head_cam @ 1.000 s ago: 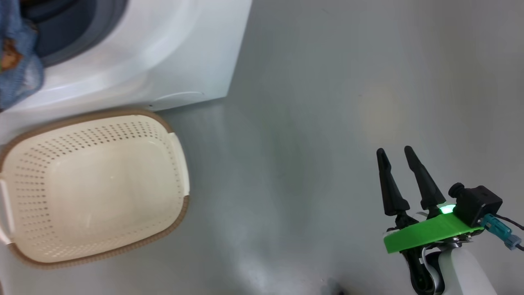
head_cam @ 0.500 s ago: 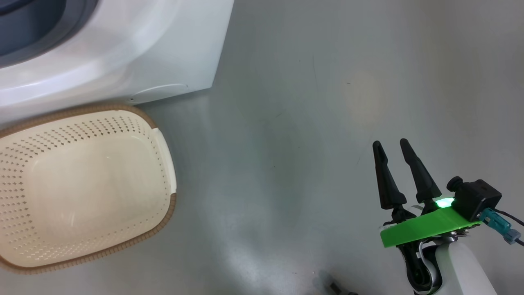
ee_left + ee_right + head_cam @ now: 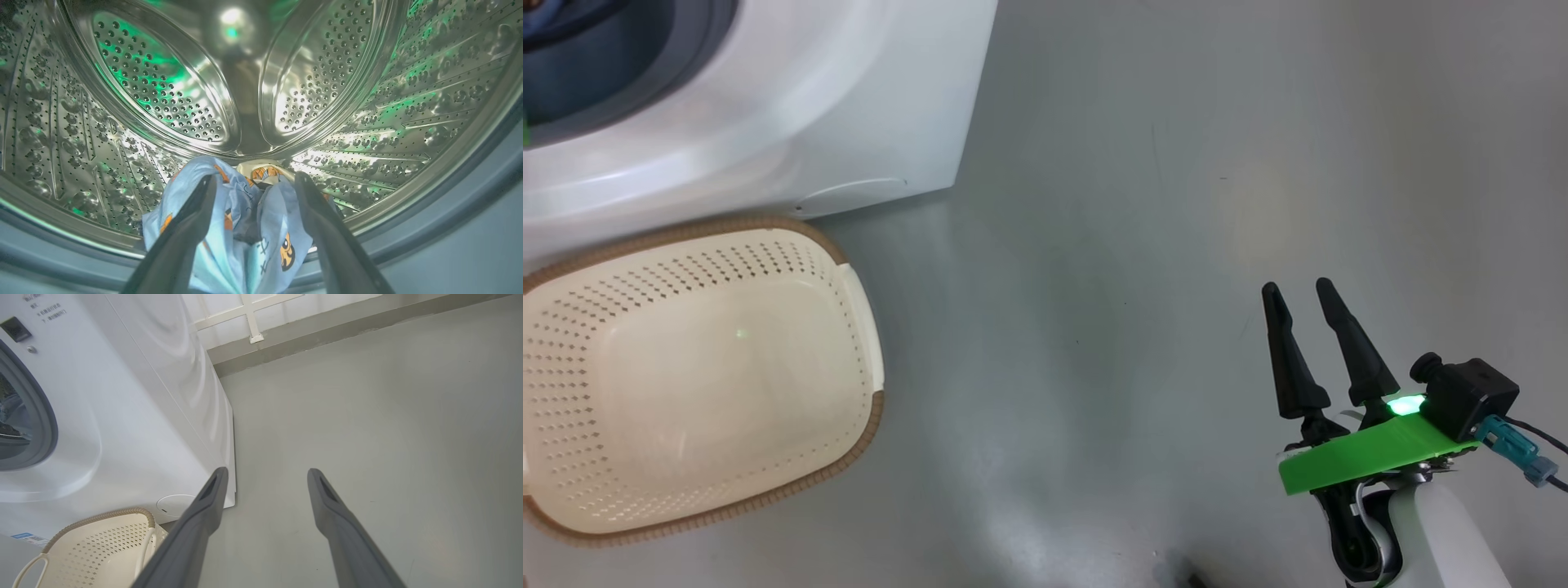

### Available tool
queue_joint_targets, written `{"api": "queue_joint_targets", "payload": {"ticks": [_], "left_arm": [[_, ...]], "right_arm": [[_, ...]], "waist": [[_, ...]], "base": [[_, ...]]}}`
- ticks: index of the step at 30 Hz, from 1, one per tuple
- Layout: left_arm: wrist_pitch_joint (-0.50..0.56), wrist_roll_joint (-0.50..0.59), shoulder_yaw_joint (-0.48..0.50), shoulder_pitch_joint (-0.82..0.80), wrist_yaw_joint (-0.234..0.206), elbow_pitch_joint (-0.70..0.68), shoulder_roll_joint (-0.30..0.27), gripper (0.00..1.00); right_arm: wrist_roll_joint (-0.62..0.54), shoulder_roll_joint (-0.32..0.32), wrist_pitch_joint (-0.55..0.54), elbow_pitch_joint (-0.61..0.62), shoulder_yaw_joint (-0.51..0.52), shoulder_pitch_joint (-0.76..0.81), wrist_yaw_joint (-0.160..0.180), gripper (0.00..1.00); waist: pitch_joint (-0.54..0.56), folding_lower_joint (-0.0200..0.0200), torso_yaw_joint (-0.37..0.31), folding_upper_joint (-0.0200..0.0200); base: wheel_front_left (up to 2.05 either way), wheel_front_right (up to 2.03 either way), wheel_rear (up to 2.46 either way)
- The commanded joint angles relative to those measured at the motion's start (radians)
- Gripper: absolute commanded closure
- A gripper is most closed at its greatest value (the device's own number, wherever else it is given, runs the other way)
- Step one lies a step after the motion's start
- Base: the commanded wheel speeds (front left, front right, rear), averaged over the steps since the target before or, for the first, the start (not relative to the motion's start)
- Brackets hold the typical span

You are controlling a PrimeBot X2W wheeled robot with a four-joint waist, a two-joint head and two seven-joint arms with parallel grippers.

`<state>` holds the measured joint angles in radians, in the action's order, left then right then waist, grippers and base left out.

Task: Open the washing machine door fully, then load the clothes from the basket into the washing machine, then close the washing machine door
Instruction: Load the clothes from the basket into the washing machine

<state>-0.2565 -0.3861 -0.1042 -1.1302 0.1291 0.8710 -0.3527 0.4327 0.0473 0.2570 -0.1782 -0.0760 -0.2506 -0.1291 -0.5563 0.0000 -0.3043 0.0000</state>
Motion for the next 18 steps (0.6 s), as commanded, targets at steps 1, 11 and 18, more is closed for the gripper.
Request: {"api": "queue_joint_targets", "payload": {"ticks": [1, 11, 18], "left_arm": [[-0.005, -0.007, 0.01, 0.015, 0.002, -0.017, -0.044, 0.0], [-0.005, 0.003, 0.033, 0.132, 0.002, -0.023, -0.002, 0.0], [-0.005, 0.066, 0.089, 0.275, 0.002, -0.105, 0.059, 0.0]], "right_arm": [[-0.008, 0.003, 0.005, 0.017, -0.013, 0.005, -0.002, 0.0], [-0.043, 0.003, 0.005, 0.008, -0.007, 0.02, -0.002, 0.0], [-0.073, 0.012, 0.005, -0.004, 0.001, 0.031, -0.002, 0.0]], "waist": [[0.008, 0.0, 0.004, 0.0], [0.076, 0.0, 0.031, 0.0], [0.141, 0.0, 0.066, 0.0]], "base": [[0.0, 0.0, 0.0], [0.0, 0.0, 0.0], [0.0, 0.0, 0.0]]}}
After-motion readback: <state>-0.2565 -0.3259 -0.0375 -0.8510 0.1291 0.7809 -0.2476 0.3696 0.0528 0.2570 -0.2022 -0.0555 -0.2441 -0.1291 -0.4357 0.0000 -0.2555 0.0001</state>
